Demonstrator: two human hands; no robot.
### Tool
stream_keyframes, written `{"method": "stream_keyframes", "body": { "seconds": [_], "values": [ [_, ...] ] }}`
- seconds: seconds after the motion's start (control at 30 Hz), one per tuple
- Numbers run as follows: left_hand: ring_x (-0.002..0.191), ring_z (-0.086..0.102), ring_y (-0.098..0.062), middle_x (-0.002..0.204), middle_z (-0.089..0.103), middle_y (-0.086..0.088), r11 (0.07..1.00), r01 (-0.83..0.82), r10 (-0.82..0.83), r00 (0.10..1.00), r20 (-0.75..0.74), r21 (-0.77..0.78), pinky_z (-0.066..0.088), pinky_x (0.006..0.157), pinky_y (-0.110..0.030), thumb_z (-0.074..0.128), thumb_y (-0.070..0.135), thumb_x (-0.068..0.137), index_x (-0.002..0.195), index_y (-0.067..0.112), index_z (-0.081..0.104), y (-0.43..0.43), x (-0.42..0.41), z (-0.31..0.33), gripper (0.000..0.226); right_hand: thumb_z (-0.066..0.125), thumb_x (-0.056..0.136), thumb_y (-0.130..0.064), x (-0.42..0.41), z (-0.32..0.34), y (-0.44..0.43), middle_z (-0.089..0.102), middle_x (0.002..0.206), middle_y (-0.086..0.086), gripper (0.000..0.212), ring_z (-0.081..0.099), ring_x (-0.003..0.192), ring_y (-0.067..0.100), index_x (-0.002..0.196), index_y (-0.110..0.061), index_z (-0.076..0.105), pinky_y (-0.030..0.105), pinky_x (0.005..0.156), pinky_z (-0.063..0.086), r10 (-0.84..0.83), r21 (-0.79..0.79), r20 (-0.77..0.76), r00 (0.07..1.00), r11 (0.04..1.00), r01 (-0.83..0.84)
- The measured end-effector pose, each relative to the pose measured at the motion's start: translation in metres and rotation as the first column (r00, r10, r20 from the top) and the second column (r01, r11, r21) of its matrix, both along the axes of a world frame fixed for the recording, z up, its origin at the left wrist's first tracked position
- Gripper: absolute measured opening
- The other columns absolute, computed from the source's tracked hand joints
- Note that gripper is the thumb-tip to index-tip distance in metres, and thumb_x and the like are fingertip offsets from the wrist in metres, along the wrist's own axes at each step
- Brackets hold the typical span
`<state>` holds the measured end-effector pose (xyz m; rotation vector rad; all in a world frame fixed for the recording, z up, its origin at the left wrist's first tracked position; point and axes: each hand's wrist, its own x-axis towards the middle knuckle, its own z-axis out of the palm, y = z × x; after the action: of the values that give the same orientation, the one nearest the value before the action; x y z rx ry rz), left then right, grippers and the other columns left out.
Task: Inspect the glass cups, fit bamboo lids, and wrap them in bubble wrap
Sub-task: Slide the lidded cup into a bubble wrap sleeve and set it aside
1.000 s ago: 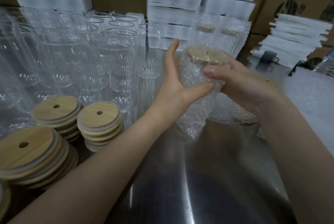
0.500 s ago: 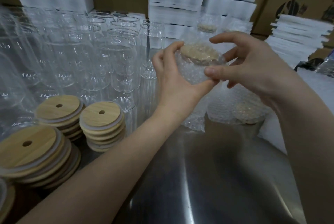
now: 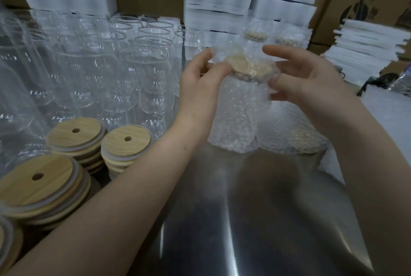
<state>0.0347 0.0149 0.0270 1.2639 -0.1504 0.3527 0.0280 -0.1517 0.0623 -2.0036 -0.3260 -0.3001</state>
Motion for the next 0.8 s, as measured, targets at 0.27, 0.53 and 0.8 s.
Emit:
{"method": "stream_keyframes", "body": {
  "seconds": [0.27,0.53,0.8],
  "values": [
    [0.069,0.057,-0.003,0.077,0.062,0.006,0.999,0.003,-0.002,1.0,0.018,-0.048,0.043,0.063,-0.014,0.064,-0.002,0.085,0.076,0.019,0.062,0.005,0.007,0.011,0.024,0.068,0.088,-0.013,0.002,-0.004,0.008,0.063,0.092,0.003,0.032,0.055,0.07,0.012,0.084,-0.045,0.066,0.028,0.072,0.049,-0.235,-0.132,0.389,0.891,0.943,0.307],
    [0.082,0.06,-0.019,0.081,0.064,-0.004,0.955,-0.171,0.178,0.984,0.008,-0.241,0.049,0.073,-0.035,0.071,-0.005,0.083,0.072,0.018,0.061,0.0,0.004,-0.001,0.027,0.064,0.089,-0.006,-0.007,-0.024,0.025,0.066,0.075,-0.008,0.013,0.067,0.061,0.009,0.088,-0.019,0.067,0.038,0.065,0.06,-0.412,0.009,0.377,0.829,0.897,0.442],
    [0.082,0.064,-0.002,0.081,0.067,0.004,0.964,-0.211,0.232,0.965,0.122,-0.165,0.05,0.076,-0.019,0.065,-0.006,0.085,0.074,0.017,0.062,-0.008,0.002,-0.024,0.025,0.044,0.097,-0.032,-0.021,-0.02,0.038,0.048,0.062,-0.011,0.024,0.05,0.06,-0.002,0.081,-0.02,0.057,0.009,0.054,0.035,-0.337,-0.244,0.292,0.895,0.879,0.41]
  ]
}}
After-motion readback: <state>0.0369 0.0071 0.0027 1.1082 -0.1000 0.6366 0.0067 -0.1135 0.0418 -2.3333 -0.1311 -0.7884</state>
